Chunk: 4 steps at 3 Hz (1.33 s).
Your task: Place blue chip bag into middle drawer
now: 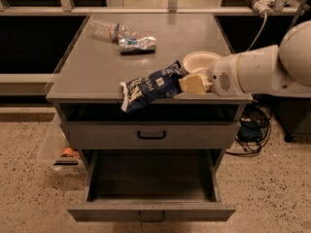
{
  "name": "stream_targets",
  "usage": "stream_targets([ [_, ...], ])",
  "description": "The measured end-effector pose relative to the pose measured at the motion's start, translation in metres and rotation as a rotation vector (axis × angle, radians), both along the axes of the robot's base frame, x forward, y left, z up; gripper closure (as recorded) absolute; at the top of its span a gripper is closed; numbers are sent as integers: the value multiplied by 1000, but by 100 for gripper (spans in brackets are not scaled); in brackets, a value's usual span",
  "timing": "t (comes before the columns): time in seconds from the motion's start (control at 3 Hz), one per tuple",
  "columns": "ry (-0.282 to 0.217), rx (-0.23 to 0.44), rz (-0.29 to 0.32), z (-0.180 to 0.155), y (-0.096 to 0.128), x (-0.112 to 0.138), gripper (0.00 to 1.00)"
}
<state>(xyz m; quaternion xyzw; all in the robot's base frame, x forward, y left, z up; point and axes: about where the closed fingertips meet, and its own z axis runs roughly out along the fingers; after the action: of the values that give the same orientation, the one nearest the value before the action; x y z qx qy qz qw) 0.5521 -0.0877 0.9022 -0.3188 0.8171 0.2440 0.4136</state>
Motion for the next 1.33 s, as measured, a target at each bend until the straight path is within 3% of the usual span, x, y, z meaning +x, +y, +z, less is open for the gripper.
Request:
stream_targets([
  [0.67,15,1,-160,3,-9,-57,100],
  [1.0,15,1,-160,3,-9,-57,100],
  [1.33,83,-8,-172,-19,-8,-67,100],
])
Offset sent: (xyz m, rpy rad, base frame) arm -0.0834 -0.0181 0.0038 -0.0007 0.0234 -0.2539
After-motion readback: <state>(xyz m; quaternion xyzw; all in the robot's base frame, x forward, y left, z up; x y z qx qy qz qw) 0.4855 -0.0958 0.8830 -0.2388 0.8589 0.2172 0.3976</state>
